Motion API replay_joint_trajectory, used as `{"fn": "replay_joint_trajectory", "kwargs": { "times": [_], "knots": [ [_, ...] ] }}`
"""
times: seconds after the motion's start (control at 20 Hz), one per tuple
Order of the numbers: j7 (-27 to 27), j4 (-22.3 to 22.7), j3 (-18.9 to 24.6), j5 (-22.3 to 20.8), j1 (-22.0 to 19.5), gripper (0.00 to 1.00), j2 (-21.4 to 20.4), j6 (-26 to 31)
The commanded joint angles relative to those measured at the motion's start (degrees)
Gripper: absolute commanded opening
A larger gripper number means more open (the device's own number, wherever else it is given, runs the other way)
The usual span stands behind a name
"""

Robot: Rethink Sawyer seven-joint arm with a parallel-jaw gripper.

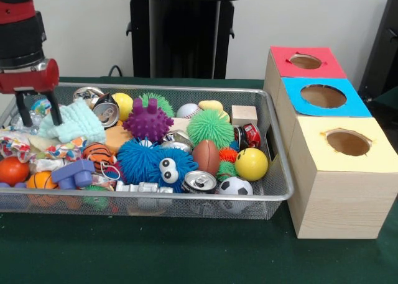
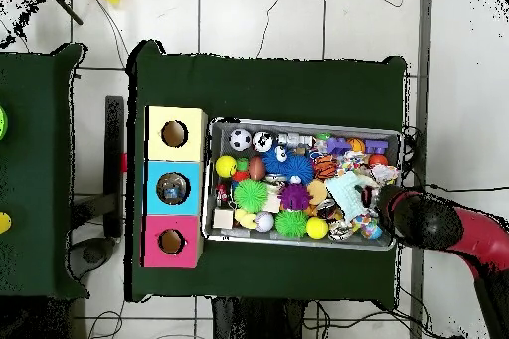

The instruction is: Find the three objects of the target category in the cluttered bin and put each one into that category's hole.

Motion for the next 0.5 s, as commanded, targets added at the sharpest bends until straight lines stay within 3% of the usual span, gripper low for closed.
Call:
{"fn": "replay_joint_trajectory", "kwargs": {
  "times": [0.05, 0.25, 0.5],
  "knots": [
    [-14.56, -3.61, 3.97, -0.91, -1.36, 1.0, -2.52, 5.48],
    [-14.42, -2.63, 3.89, -0.87, -1.59, 1.0, -3.8, 6.52],
    [-13.51, -1.91, 2.54, -3.11, -1.83, 1.0, -0.7, 3.79]
  ]
}}
